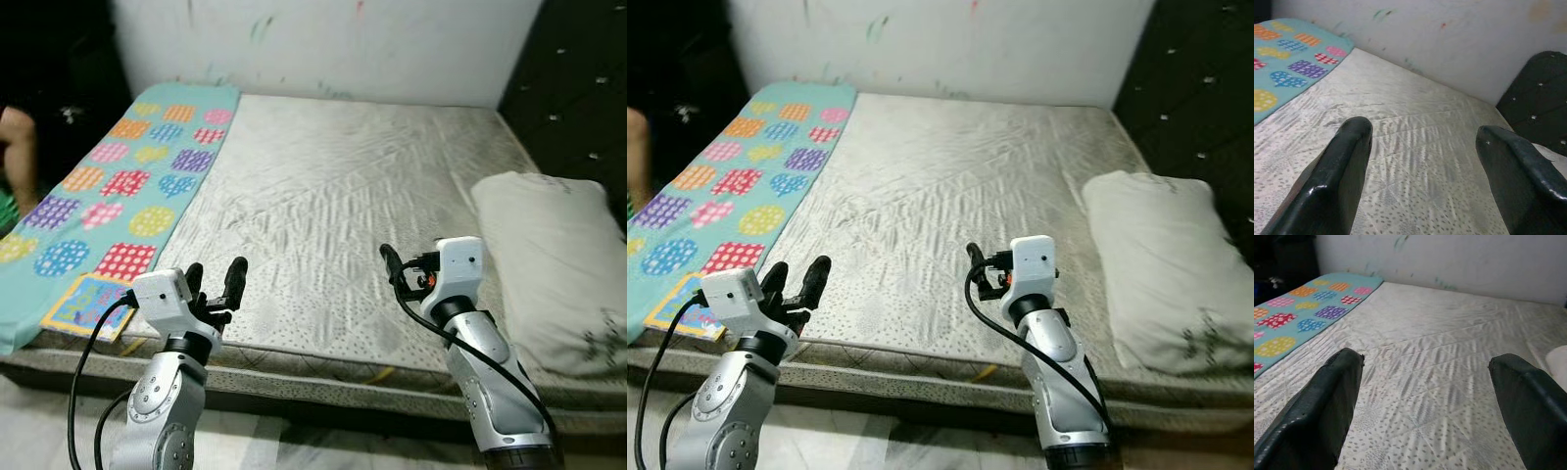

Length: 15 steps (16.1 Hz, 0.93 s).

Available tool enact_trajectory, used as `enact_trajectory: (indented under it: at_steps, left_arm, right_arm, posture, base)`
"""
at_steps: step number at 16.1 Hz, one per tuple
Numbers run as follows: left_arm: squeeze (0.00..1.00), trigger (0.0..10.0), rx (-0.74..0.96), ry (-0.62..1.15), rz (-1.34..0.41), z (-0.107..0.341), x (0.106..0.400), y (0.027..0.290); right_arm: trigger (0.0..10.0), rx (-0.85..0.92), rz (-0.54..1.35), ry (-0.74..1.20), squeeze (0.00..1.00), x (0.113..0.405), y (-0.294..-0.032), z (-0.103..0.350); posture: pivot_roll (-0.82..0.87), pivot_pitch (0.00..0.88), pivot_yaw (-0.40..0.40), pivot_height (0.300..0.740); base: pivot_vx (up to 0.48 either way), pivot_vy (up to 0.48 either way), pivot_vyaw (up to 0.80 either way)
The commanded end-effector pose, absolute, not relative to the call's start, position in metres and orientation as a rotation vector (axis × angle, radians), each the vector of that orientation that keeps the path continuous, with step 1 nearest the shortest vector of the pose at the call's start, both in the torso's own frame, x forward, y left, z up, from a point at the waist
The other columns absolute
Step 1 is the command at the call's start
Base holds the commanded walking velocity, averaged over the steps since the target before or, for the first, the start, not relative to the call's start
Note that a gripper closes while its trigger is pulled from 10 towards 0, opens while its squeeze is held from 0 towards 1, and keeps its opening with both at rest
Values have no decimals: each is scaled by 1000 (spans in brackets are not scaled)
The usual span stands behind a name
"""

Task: Clean up the room

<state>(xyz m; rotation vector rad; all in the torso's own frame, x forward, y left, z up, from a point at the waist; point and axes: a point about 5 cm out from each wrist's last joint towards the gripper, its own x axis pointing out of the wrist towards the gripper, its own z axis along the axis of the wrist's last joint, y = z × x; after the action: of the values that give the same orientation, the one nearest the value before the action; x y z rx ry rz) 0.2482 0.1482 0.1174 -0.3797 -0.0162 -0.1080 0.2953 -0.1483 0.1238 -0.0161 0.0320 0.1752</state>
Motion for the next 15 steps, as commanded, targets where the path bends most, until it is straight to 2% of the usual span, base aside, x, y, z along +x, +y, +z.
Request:
enact_trajectory:
  at_steps: [1, 10, 14, 15]
  left_arm:
    - [0, 10000, -376, -27, -110, 120, 248, 149]
    - [0, 10000, -365, -22, -106, 120, 247, 150]
    - [0, 10000, -365, 22, -28, 114, 249, 154]
    - [0, 10000, -369, 20, -28, 114, 249, 154]
  right_arm:
    - [10000, -18, 177, 29, 0, 296, -148, 125]
    - [10000, -19, 170, 32, 0, 296, -150, 124]
    - [10000, -24, 157, 49, 0, 295, -153, 119]
    - [10000, -22, 155, 59, 0, 295, -154, 118]
  posture:
    - [-23, 22, -10, 740]
    - [-21, 23, -6, 740]
    - [-21, 23, -6, 740]
    - [-20, 28, -10, 740]
  base:
    - [349, 0, 0]
    - [335, 0, 0]
    - [0, 0, 0]
    - [0, 0, -644]
